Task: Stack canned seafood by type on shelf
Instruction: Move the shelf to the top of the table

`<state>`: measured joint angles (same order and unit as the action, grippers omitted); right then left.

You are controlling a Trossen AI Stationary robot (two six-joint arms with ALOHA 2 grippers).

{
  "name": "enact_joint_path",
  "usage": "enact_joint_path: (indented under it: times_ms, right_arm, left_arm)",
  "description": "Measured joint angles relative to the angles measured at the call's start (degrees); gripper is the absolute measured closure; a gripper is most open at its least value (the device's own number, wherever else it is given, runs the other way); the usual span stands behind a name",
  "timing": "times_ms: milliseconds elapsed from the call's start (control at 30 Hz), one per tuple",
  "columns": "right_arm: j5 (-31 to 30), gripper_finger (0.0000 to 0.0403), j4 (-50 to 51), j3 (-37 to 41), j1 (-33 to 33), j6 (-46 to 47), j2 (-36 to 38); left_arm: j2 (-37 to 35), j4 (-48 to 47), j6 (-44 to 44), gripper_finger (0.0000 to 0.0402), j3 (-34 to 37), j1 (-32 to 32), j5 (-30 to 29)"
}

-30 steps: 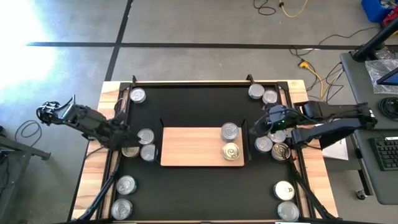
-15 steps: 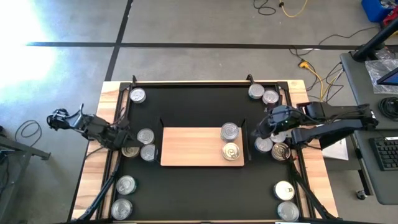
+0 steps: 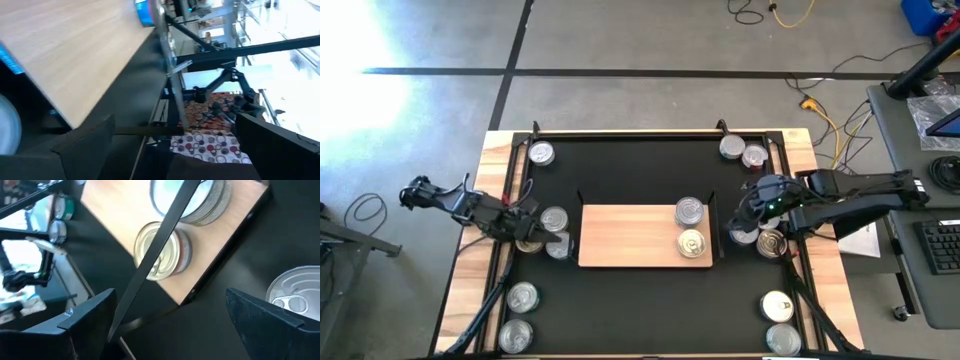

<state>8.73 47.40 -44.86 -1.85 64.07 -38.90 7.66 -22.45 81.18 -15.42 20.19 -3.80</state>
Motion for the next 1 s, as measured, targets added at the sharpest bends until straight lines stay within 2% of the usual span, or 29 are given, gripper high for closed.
enact_joint_path:
  times_ms: [267,567,700,1000]
  right_arm:
    - [0.4,0.0038,-3.3,4.1,0.0,0.7,3.7]
    - [-1.1,0.0038,-19.1,14.2,0.4,4.1,4.3]
    - [-1.3,0.0038,-24.7,14.4,0.5,3.9,4.3]
    - [-4.3,0.0038,-27.2,14.5,2.1,4.1,3.3]
  left_arm:
    - [-0.2,1.7,-0.6,0.0003,1.8,-0.5,-9.0]
    - [4.6,7.9,-0.6,0.0003,1.7,-4.1,-10.8]
    - [8.8,12.0,-2.2,0.0003,1.7,-6.1,-11.2]
    - [14.8,17.5,-5.3,0.0003,1.7,-12.6,-10.7]
